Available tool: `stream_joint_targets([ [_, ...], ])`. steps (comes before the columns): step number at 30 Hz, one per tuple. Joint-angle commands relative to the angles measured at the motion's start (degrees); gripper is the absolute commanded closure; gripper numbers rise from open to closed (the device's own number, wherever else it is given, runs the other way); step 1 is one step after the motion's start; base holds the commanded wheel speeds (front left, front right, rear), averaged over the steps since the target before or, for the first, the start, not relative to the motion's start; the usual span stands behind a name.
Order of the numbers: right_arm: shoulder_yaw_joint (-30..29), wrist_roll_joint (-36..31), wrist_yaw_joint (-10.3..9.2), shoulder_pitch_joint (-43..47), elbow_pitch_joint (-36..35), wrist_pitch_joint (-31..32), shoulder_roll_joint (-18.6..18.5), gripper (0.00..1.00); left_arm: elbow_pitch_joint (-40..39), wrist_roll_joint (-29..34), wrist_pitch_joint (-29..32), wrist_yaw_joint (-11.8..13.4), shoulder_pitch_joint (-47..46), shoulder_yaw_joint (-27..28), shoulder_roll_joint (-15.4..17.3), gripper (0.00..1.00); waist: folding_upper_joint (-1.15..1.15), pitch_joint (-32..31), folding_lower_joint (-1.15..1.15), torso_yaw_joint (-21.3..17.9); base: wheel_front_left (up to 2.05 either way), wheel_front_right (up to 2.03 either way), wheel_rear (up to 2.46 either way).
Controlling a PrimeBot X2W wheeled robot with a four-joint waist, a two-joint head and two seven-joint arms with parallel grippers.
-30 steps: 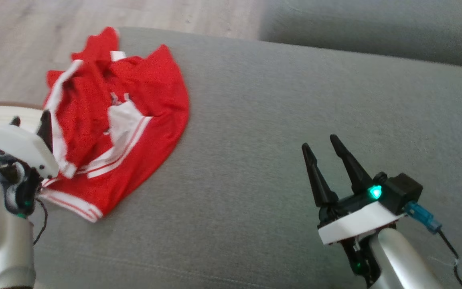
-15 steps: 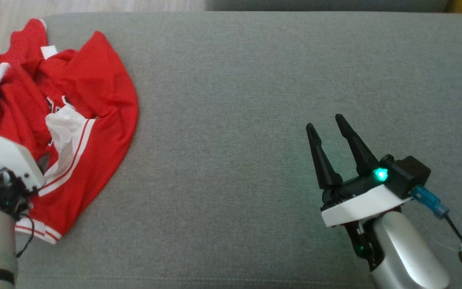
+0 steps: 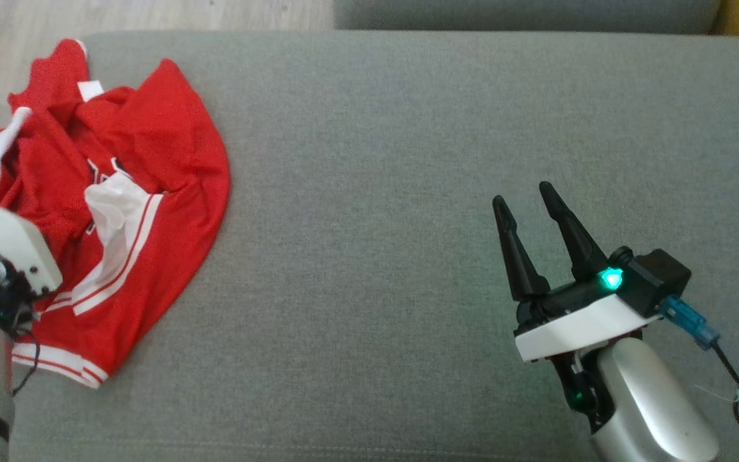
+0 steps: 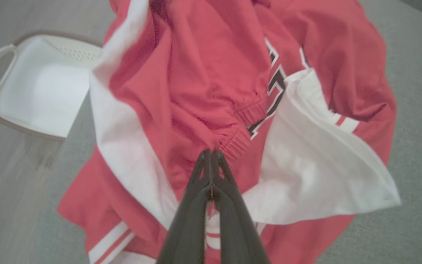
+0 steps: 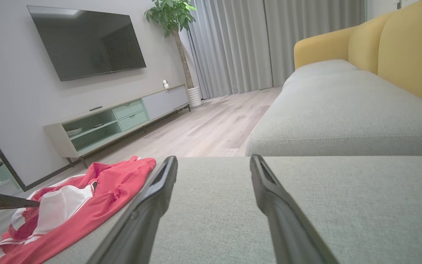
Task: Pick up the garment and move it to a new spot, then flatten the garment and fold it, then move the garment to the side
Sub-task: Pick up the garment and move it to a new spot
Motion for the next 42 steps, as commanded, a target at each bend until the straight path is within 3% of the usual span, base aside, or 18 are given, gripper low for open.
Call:
stream_joint_targets([
  [1, 0.7, 0.4, -0.04, -0.7, -1.5, -0.6, 0.4, 0.0, -2.5, 0.6, -0.8, -0.1, -3.3, 0.9, 4.1, 1.0, 0.0, -1.1, 0.0, 0.5, 0.0, 0.0, 0.0],
  [8, 0.5, 1.1, -0.04, 1.3, -1.1, -0.6, 1.6, 0.0, -11.6, 2.5, -2.6, -0.6, -7.5, -7.0, 5.0, 1.0, 0.0, -7.1, 0.0, 1.2, 0.0, 0.0, 0.0],
  [16, 0.4, 1.2, -0.04, 2.3, -1.3, -0.6, 2.3, 0.0, -26.8, -2.6, 0.0, -0.6, -11.9, -15.7, 6.0, 1.0, 0.0, -10.2, 0.0, -2.3, 0.0, 0.0, 0.0],
  [21, 0.3, 1.1, -0.04, 2.3, -1.2, -0.6, 2.4, 0.0, -36.1, -5.4, 0.0, -0.6, -14.8, -18.7, 4.5, 1.0, 0.0, -10.8, 0.0, -6.2, 0.0, 0.0, 0.0],
  [28, 0.2, 0.8, -0.04, 1.9, -1.6, -0.6, 2.3, 0.0, -44.3, -8.5, 0.1, -0.5, -16.9, -20.8, -0.9, 1.0, 0.0, -10.2, 0.0, -12.2, 0.0, 0.0, 0.0],
  [36, -0.4, 0.9, -0.04, 1.8, -1.7, -0.6, 1.8, 0.0, -45.1, -11.0, -3.5, 0.4, -8.9, -23.2, -6.4, 1.0, 0.0, -8.5, 0.0, -16.7, 0.0, 0.0, 0.0],
  [42, 0.2, 1.3, -0.04, 1.0, -1.6, -0.6, 1.6, 0.0, -32.9, -11.5, -14.4, -0.1, 0.7, -27.7, -11.8, 1.0, 0.0, -7.1, 0.0, -18.8, 0.0, 0.0, 0.0],
])
